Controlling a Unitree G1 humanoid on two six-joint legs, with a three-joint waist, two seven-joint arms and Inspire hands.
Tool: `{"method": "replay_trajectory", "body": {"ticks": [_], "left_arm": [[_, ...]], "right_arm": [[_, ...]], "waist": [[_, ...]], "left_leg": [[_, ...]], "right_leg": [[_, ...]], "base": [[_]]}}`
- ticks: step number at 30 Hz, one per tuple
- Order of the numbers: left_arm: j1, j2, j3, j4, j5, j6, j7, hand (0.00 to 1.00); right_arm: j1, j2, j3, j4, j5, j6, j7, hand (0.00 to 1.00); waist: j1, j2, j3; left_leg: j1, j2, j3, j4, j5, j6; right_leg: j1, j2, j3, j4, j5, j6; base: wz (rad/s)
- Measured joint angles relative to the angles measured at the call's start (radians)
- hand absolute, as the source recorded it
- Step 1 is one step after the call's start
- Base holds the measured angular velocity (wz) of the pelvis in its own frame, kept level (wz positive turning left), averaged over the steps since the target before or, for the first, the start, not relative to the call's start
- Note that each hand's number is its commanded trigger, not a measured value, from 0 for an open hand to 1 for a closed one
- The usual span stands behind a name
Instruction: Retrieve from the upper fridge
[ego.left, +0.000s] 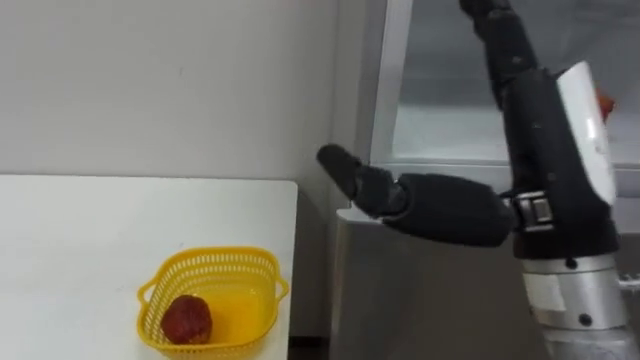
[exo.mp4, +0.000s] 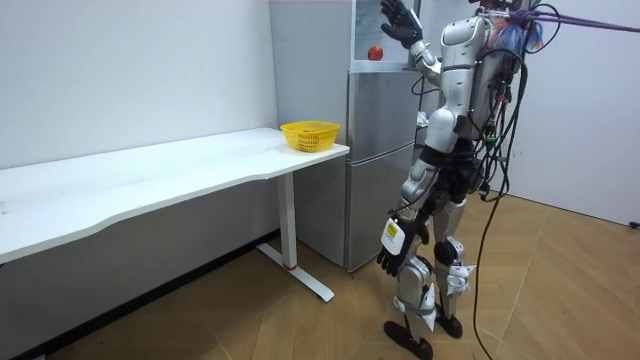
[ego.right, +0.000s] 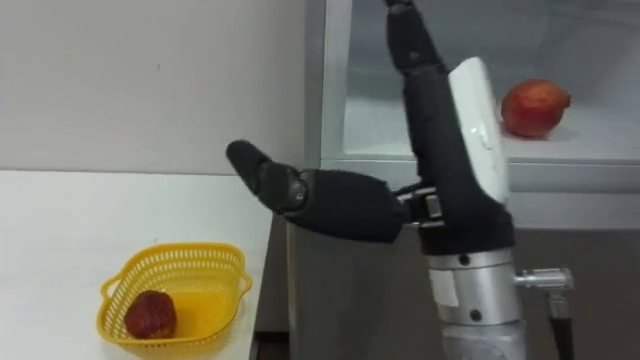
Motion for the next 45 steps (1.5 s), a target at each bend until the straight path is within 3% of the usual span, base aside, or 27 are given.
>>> {"method": "replay_trajectory", "body": {"ticks": [3, 7, 10, 16, 23, 29, 32, 34, 40, 45], "left_arm": [[0.005, -0.003, 0.000, 0.003, -0.006, -0.004, 0.003, 0.00], [0.018, -0.003, -0.004, 0.028, -0.022, -0.019, 0.025, 0.00], [0.019, -0.003, -0.004, 0.053, -0.023, -0.026, 0.034, 0.00], [0.036, -0.002, -0.002, 0.055, -0.022, -0.026, 0.031, 0.00], [0.037, 0.002, 0.030, 0.055, -0.024, -0.027, -0.002, 0.00], [0.032, 0.006, 0.043, 0.053, -0.021, -0.025, -0.007, 0.00], [0.023, 0.008, 0.049, 0.053, -0.019, -0.020, -0.003, 0.00], [0.024, 0.009, 0.066, 0.051, -0.020, -0.019, 0.001, 0.00], [0.013, 0.026, 0.082, 0.048, -0.016, -0.019, 0.000, 0.00], [0.017, 0.038, 0.083, 0.033, 0.000, -0.017, -0.004, 0.00]], "right_arm": [[0.026, 0.000, -0.032, -0.044, -0.001, -0.020, -0.024, 0.00], [0.062, 0.000, -0.056, -0.051, 0.009, -0.049, -0.037, 0.00], [0.069, 0.000, -0.100, -0.051, 0.011, -0.060, -0.061, 0.00], [0.113, -0.001, -0.169, -0.049, 0.002, -0.069, -0.121, 0.00], [0.129, -0.002, -0.231, -0.031, -0.010, -0.073, -0.189, 0.00], [0.127, -0.036, -0.270, 0.066, 0.005, -0.072, -0.218, 0.00], [0.126, -0.075, -0.272, 0.108, 0.004, -0.064, -0.222, 0.00], [0.116, -0.106, -0.285, 0.160, 0.006, -0.056, -0.222, 0.00], [0.005, -0.179, -0.306, 0.273, 0.007, -0.034, -0.224, 0.00], [-0.083, -0.190, -0.305, 0.360, 0.028, -0.012, -0.218, 0.00]], "waist": [[-0.022, -0.004, -0.0026], [-0.067, -0.002, -0.0013], [-0.082, 0.002, 0.0014], [-0.102, 0.002, -0.0002], [-0.100, -0.011, -0.0006], [-0.099, -0.038, -0.0009], [-0.098, -0.047, 0.0024], [-0.096, -0.056, 0.0005], [-0.094, -0.066, 0.0025], [-0.091, -0.077, 0.0036]], "left_leg": [[0.000, 0.000, 0.003, -0.001, 0.000, 0.001], [0.007, 0.002, 0.000, -0.004, -0.004, -0.001], [0.014, 0.005, 0.005, -0.010, -0.007, -0.004], [0.018, 0.013, 0.028, -0.010, -0.010, -0.007], [0.036, 0.014, 0.036, -0.018, -0.010, -0.008], [0.048, 0.013, 0.028, -0.021, -0.011, -0.010], [0.048, 0.013, 0.026, -0.023, -0.012, -0.010], [0.044, 0.012, 0.026, -0.022, -0.012, -0.010], [0.042, 0.013, 0.021, -0.022, -0.011, -0.011], [0.030, 0.013, 0.012, -0.017, -0.011, -0.011]], "right_leg": [[0.000, 0.001, 0.007, 0.000, 0.002, 0.001], [0.004, 0.003, 0.010, 0.005, 0.002, 0.001], [0.004, 0.006, 0.023, 0.008, 0.003, 0.000], [0.002, 0.012, 0.033, 0.000, 0.005, -0.005], [0.018, 0.015, 0.035, -0.018, 0.004, -0.006], [0.036, 0.016, 0.031, -0.022, 0.004, -0.005], [0.035, 0.016, 0.031, -0.024, 0.004, -0.005], [0.034, 0.017, 0.029, -0.031, 0.004, -0.005], [0.034, 0.017, 0.018, -0.030, 0.004, -0.006], [0.033, 0.015, 0.000, -0.030, 0.004, -0.006]], "base": [[-0.02], [-0.01], [-0.11], [-0.09], [-0.03], [0.03], [0.00], [0.00], [0.01], [0.09]]}}
